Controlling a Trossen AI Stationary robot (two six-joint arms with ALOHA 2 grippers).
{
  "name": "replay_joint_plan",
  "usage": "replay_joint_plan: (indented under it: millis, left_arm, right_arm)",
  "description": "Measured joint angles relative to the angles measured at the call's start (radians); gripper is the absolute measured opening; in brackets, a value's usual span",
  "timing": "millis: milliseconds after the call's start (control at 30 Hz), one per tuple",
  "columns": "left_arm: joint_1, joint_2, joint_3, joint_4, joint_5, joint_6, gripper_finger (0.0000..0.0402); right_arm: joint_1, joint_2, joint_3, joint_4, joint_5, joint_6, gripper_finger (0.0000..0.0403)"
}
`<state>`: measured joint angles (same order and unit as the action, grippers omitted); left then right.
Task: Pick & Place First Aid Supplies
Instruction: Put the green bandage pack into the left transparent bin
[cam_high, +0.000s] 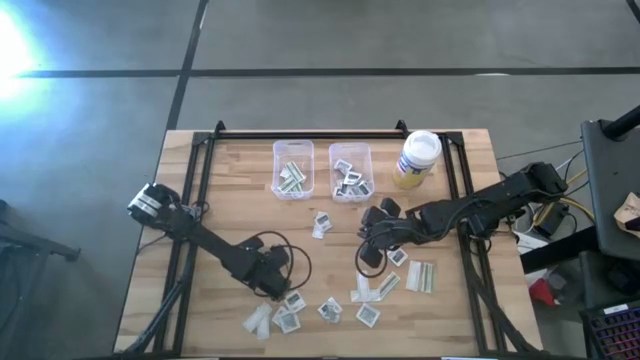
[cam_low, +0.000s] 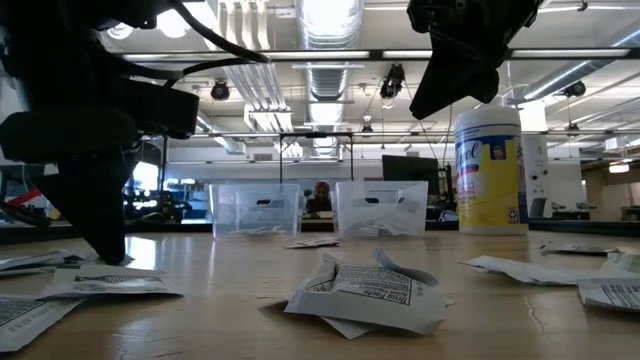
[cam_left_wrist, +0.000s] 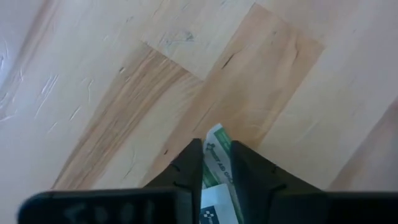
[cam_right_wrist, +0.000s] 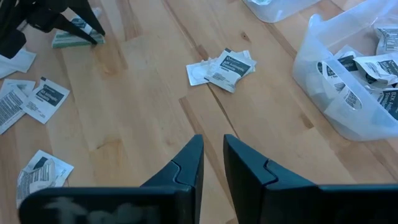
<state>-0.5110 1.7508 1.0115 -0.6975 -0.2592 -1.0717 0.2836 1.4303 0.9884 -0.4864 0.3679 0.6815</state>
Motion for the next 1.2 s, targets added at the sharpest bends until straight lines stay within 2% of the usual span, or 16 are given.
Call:
replay_joint_plan:
  millis: [267, 667, 867, 1133, 1200]
  left_arm:
    - [0.0, 0.0, 0.002, 0.0, 0.0, 0.027, 0.0035]
    - [0.0, 0.002, 0.072, -0.001, 0.005, 0.111, 0.0029]
    - [0.001, -0.019, 0.101, -0.017, -0.046, 0.157, 0.0019]
    - [0.006, -0.15, 0.08, -0.035, -0.145, 0.161, 0.0011]
    - [0.007, -0.182, 0.08, -0.05, -0.201, 0.161, 0.0009]
  right_arm:
    - [0.0, -0.001, -0.003, 0.003, 0.0, 0.0, 0.0064]
    - [0.0, -0.001, -0.003, 0.004, 0.0, 0.0, 0.0075]
    - [0.0, -0.001, -0.005, 0.005, 0.0, 0.0, 0.0069]
    - [0.0, -0.001, -0.024, 0.006, -0.001, 0.021, 0.0059]
    - [0.0, -0.001, -0.031, 0.006, -0.001, 0.033, 0.006]
